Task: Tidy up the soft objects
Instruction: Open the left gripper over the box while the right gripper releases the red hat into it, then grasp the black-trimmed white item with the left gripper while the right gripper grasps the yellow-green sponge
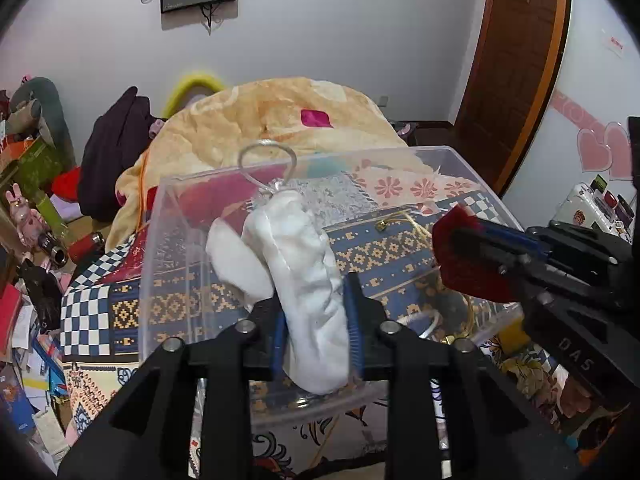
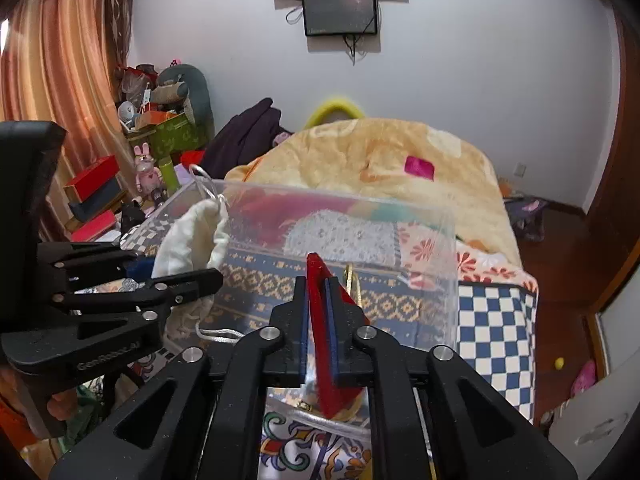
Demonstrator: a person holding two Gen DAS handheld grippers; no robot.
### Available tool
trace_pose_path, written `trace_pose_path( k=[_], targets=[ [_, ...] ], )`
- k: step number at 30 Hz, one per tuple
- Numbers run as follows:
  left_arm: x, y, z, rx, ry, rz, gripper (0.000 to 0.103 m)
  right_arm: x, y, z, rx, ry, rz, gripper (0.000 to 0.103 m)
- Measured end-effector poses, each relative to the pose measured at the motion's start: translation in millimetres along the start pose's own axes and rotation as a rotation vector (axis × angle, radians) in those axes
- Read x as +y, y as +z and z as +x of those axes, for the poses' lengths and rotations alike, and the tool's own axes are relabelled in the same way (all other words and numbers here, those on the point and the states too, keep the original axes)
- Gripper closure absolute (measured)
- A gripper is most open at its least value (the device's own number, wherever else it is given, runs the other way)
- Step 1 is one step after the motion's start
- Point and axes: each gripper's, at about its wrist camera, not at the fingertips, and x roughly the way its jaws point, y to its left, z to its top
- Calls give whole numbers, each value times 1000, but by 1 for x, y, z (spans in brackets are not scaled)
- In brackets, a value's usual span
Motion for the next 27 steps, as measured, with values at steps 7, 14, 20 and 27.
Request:
trace_pose_path(
  k=[7, 14, 20, 27],
  targets=[
    [-9, -4, -29, -64, 5, 33, 58, 1, 1, -18, -39, -17, -1, 51],
    [-16, -10, -72, -159, 15, 52, 48, 2, 4, -49, -112, -12, -4, 40],
    [-18, -19, -102, -224, 34, 59, 40, -1, 0, -80, -182, -11, -6, 31],
    [-16, -40, -118, -242, 35, 58, 28, -4, -19, -98, -209, -52, -27, 23]
  ],
)
